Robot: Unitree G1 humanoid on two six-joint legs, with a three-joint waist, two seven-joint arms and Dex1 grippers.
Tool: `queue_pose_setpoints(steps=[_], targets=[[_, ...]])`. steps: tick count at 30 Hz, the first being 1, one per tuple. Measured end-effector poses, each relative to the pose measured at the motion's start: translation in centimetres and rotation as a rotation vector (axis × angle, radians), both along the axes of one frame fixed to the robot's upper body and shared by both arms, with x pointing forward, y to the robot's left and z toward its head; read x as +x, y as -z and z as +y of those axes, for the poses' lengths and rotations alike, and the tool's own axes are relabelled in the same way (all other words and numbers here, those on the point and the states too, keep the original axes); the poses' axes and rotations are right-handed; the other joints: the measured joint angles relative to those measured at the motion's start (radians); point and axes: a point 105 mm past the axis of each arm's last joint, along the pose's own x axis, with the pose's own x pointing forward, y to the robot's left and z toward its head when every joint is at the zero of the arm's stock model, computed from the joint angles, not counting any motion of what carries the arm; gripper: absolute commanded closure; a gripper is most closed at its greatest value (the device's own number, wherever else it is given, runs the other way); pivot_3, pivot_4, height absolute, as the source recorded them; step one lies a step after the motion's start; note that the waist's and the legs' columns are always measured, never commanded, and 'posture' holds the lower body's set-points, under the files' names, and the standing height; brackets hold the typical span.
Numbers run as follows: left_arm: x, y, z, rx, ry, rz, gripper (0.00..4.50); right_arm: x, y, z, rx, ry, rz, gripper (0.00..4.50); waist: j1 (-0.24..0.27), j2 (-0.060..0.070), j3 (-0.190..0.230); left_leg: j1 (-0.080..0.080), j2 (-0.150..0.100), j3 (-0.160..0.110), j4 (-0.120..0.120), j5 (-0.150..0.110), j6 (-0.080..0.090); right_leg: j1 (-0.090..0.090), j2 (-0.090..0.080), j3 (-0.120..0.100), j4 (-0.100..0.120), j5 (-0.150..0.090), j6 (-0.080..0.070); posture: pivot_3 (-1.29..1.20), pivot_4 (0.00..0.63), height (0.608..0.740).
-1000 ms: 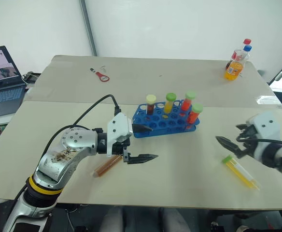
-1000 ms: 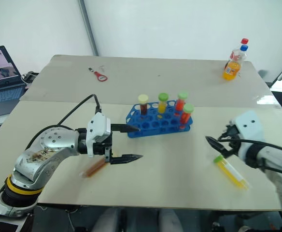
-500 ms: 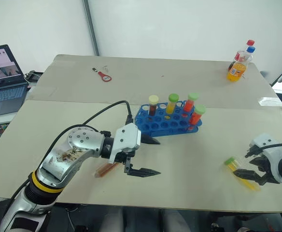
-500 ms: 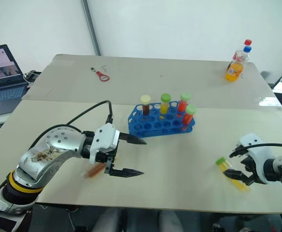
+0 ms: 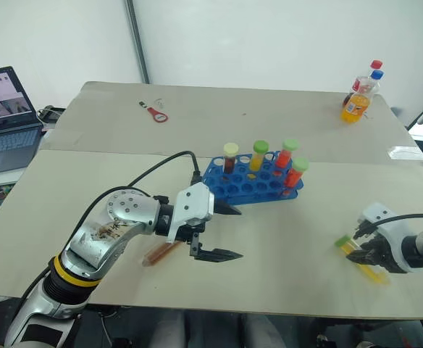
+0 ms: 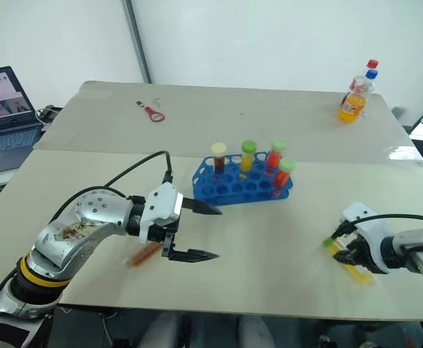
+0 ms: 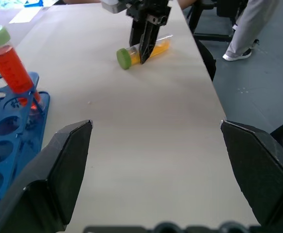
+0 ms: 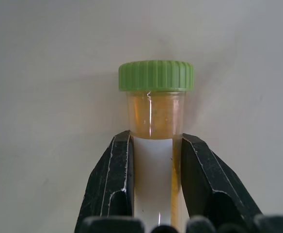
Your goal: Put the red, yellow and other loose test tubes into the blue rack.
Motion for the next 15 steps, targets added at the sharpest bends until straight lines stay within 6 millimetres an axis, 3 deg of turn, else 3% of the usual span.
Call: queue_pose_setpoints(steps=[3,7,11,15], targets=[[1.1,-0.3,1.2,-0.027,-0.086,-0.002,0.00,1.3,-1.9,2.6,0.093,-0.054,-0.095,3.56,-0.006,0.000,0.000,0.000,0.001,0.000,0.000,0.000,0.000,0.000,0.001,0.000,0.000,0.000,0.000,0.00,0.150,0.719],[2.3,-0.7,2.8,-0.075,-0.196,-0.005,0.00,3.7,-5.4,6.9,0.256,-0.126,-0.361,3.56,-0.003,0.000,0.000,0.000,0.000,-0.001,0.000,0.000,0.000,0.000,0.000,0.000,0.000,0.000,0.000,0.00,0.150,0.719],[2.3,-0.3,4.6,-0.104,-0.270,0.021,0.00,5.5,-7.9,10.9,0.467,-0.161,-0.633,3.57,0.004,0.000,0.000,-0.003,-0.001,-0.002,-0.001,0.000,0.000,-0.001,-0.001,-0.002,0.000,0.000,0.000,0.00,0.150,0.719],[2.5,-0.3,5.6,-0.111,-0.319,0.009,0.00,6.6,-9.7,13.4,0.625,-0.148,-0.823,3.57,0.004,0.000,0.000,-0.003,-0.001,-0.003,0.000,0.000,0.000,-0.001,-0.001,-0.002,0.000,0.000,0.000,0.00,0.150,0.719]])
